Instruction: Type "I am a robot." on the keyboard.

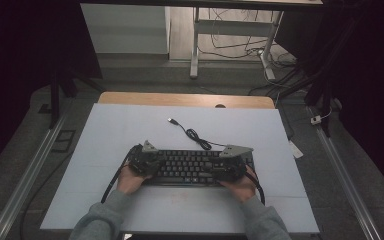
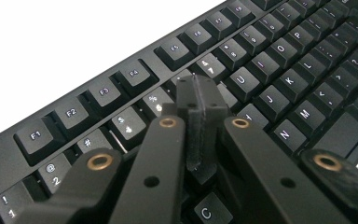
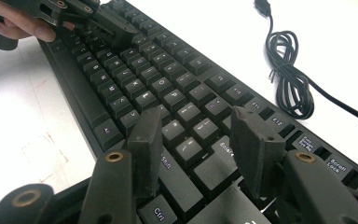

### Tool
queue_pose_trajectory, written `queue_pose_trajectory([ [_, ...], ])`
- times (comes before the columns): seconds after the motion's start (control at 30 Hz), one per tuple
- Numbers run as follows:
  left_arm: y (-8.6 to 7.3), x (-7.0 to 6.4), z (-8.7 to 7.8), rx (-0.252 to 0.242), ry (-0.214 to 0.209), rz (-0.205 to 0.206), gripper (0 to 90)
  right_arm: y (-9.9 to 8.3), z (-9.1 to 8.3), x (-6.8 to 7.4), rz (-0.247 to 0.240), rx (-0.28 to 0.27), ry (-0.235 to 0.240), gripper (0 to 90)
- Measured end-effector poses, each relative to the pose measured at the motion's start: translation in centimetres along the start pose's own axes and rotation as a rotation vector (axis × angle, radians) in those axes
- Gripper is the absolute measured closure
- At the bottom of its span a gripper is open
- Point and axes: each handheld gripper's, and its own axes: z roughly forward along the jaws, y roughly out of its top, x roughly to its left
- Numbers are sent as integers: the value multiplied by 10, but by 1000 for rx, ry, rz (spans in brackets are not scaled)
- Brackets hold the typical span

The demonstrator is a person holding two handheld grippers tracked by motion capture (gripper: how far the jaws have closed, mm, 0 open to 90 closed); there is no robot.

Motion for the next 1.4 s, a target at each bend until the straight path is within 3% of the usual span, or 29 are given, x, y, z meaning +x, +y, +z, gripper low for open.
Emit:
queue_pose_trajectory([
  [0.2,2,2,-14,-59,-15,-18,849,0,1,0,2,-2,0,541],
  [0.37,1,7,-30,-93,-28,-42,661,0,1,0,0,9,-3,540],
  [0.53,-5,9,-47,-89,-17,-43,451,-1,1,-1,3,7,0,535],
  [0.7,-11,14,-61,-92,-15,-65,333,-1,2,-2,5,15,-1,529],
  [1.13,-36,21,-78,-59,5,-117,203,-1,2,-2,1,10,0,512],
  [1.4,-37,18,-78,-53,-3,-104,188,0,3,-2,-6,7,-1,511],
])
